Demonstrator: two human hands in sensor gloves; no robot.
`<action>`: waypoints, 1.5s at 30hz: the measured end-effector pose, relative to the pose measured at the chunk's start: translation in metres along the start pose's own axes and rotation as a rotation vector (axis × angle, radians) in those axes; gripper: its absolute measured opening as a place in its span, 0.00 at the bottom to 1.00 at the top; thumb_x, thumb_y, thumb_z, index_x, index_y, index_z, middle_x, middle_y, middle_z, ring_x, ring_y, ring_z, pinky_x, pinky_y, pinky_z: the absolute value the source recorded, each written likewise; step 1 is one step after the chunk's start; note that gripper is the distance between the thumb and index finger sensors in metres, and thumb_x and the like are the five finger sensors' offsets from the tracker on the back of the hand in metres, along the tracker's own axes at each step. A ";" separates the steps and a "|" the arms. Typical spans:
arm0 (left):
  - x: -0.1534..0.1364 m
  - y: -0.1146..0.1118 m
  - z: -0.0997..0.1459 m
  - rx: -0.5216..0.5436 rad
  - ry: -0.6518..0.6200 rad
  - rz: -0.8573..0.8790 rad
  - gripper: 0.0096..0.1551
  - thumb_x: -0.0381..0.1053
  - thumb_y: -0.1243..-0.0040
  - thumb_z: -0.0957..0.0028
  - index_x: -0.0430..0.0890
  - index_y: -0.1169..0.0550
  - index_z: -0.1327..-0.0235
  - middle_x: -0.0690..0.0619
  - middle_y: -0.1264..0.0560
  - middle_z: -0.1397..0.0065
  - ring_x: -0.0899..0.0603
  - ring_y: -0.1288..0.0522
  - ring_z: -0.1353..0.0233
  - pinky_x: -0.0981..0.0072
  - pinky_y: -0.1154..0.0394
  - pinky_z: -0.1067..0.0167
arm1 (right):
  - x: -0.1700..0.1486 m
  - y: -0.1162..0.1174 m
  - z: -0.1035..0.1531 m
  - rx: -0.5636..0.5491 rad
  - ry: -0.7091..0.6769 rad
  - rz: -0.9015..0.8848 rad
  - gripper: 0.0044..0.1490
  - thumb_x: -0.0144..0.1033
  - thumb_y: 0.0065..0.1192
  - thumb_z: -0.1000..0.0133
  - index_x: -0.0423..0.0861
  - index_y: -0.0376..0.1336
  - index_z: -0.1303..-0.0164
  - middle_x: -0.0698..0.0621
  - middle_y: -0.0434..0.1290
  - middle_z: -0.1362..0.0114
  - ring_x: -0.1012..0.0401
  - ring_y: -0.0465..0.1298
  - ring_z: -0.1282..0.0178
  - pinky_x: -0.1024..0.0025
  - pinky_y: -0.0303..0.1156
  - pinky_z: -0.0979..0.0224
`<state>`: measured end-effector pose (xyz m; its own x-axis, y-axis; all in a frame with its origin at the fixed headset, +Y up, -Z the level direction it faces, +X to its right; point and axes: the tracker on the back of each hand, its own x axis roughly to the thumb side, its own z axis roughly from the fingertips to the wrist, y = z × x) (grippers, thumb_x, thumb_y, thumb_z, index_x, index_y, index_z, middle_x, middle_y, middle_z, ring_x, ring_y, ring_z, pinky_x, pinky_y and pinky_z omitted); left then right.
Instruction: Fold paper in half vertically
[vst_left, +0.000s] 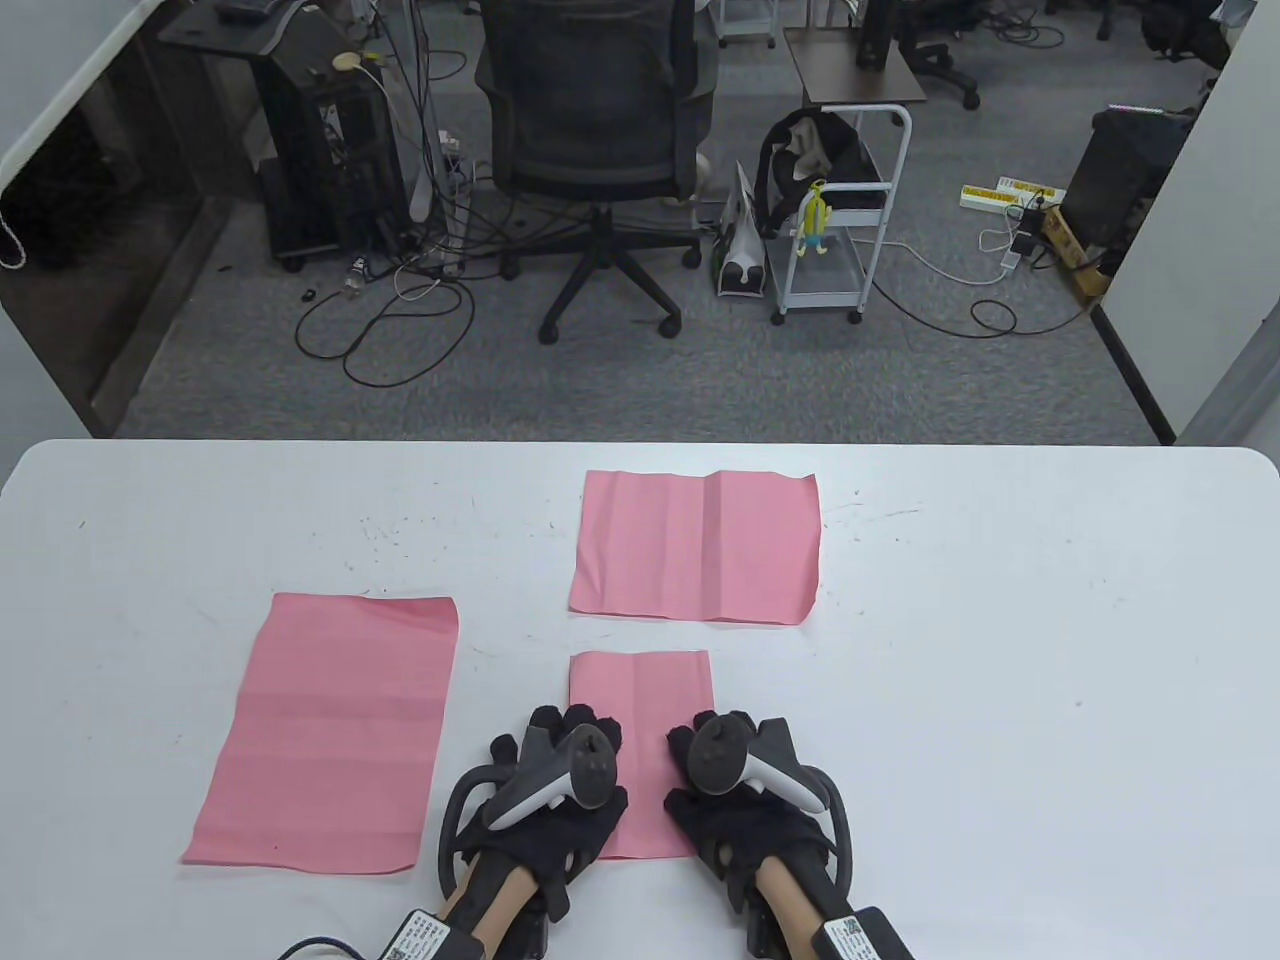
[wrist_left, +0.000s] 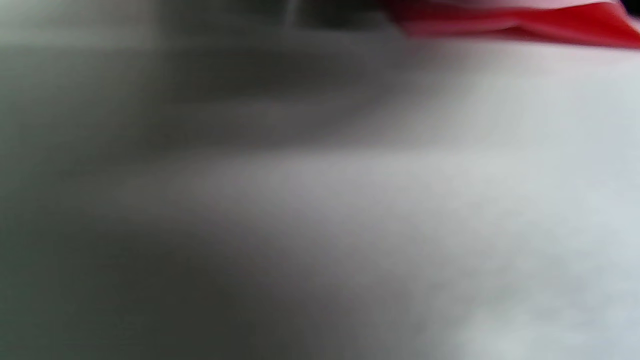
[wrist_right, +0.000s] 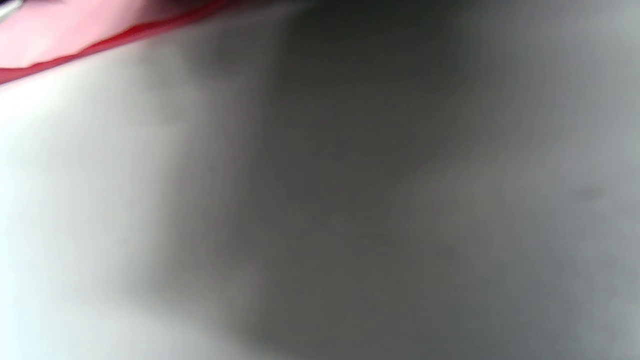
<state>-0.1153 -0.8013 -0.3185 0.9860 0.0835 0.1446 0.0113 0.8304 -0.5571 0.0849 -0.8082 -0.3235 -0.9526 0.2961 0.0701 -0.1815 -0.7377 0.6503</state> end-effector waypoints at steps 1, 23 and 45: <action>-0.001 -0.003 -0.003 -0.021 0.003 0.003 0.45 0.71 0.71 0.43 0.64 0.67 0.17 0.60 0.72 0.11 0.40 0.73 0.12 0.32 0.66 0.19 | 0.000 0.000 0.000 0.001 0.000 0.000 0.43 0.56 0.44 0.43 0.63 0.32 0.23 0.57 0.26 0.17 0.52 0.25 0.18 0.45 0.24 0.21; -0.001 -0.007 -0.004 -0.053 0.005 -0.034 0.45 0.73 0.75 0.45 0.63 0.71 0.20 0.60 0.77 0.14 0.40 0.77 0.14 0.32 0.70 0.21 | 0.007 -0.025 0.020 -0.163 -0.015 -0.108 0.41 0.55 0.48 0.43 0.56 0.45 0.20 0.51 0.45 0.13 0.49 0.44 0.14 0.42 0.44 0.17; -0.001 -0.007 -0.005 -0.059 0.000 -0.033 0.45 0.73 0.75 0.45 0.63 0.71 0.20 0.60 0.77 0.14 0.40 0.77 0.15 0.32 0.71 0.21 | 0.016 -0.034 0.014 -0.072 0.060 -0.038 0.38 0.55 0.49 0.43 0.53 0.54 0.23 0.50 0.56 0.16 0.50 0.55 0.17 0.47 0.54 0.18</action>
<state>-0.1153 -0.8102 -0.3185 0.9850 0.0567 0.1631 0.0532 0.7990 -0.5989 0.0790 -0.7702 -0.3339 -0.9572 0.2895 -0.0002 -0.2326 -0.7689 0.5956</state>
